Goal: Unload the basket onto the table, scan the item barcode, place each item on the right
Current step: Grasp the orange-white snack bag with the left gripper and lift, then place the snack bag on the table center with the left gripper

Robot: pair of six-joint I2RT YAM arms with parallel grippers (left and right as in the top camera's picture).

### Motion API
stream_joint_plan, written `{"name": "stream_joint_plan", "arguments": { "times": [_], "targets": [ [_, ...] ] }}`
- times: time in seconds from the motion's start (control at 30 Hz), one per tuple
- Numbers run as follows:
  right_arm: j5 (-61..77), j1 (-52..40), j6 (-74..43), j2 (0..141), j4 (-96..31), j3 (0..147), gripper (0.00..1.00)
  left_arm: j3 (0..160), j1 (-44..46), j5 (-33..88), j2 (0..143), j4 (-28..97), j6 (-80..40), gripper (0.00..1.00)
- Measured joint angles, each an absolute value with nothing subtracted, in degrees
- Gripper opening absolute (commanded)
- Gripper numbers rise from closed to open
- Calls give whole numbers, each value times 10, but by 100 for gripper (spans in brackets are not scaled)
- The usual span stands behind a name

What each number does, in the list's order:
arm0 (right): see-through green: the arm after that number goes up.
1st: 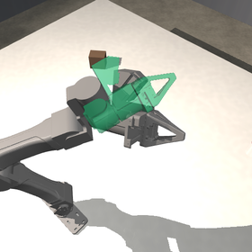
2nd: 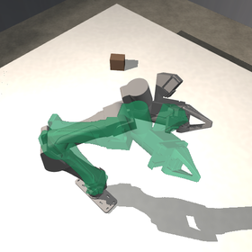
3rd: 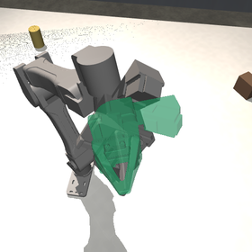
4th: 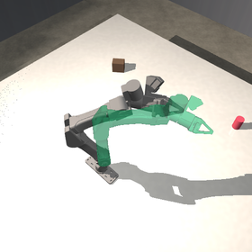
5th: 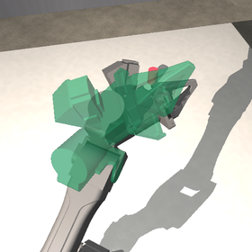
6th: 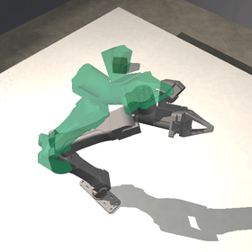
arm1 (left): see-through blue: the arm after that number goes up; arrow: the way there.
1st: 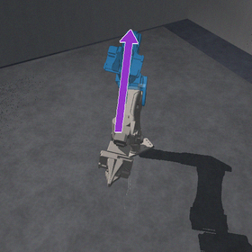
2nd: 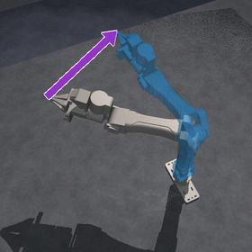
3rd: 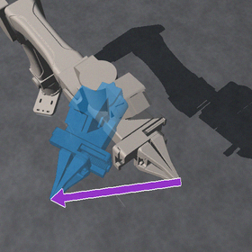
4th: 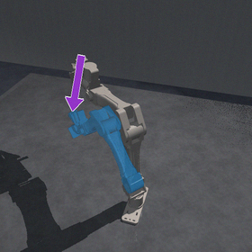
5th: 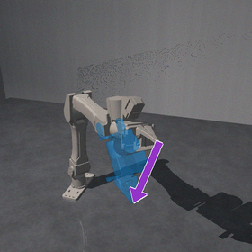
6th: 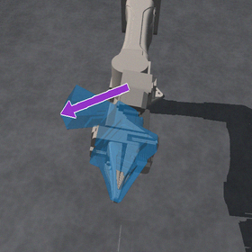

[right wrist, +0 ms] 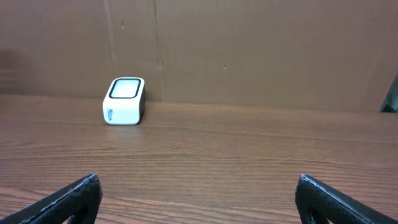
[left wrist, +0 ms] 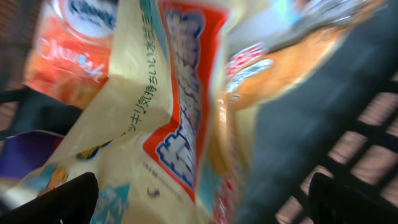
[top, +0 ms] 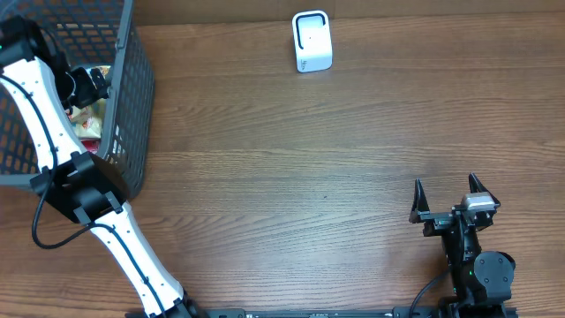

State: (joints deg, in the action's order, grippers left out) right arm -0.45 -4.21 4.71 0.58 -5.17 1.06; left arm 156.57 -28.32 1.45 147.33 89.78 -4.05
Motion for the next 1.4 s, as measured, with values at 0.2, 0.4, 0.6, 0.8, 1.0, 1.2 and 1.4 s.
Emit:
{"name": "stream_joint_plan", "arguments": {
  "times": [0.2, 0.4, 0.6, 0.8, 1.0, 1.2, 1.4],
  "targets": [
    [-5, -42, 47, 6, -51, 11, 100, 1566, -283, -16, 1522, 892, -39, 68],
    [-4, -42, 47, 6, -51, 11, 100, 1571, -283, -19, 1532, 894, -37, 4],
    [-4, -42, 47, 6, -51, 11, 100, 1618, -284, -24, 1538, 941, -48, 4],
    [-4, -42, 47, 6, -51, 11, 100, 1706, -284, -18, 1527, 958, -70, 4],
    [-4, -42, 47, 6, -52, 11, 100, 1711, -286, 20, 1420, 961, -75, 4],
    [-4, -42, 47, 6, -51, 11, 100, 1723, -281, 100, 1266, 967, -75, 4],
    [-5, -42, 47, 6, -52, 11, 100, 1727, -206, 142, 1161, 969, -75, 4]
  ]
}}
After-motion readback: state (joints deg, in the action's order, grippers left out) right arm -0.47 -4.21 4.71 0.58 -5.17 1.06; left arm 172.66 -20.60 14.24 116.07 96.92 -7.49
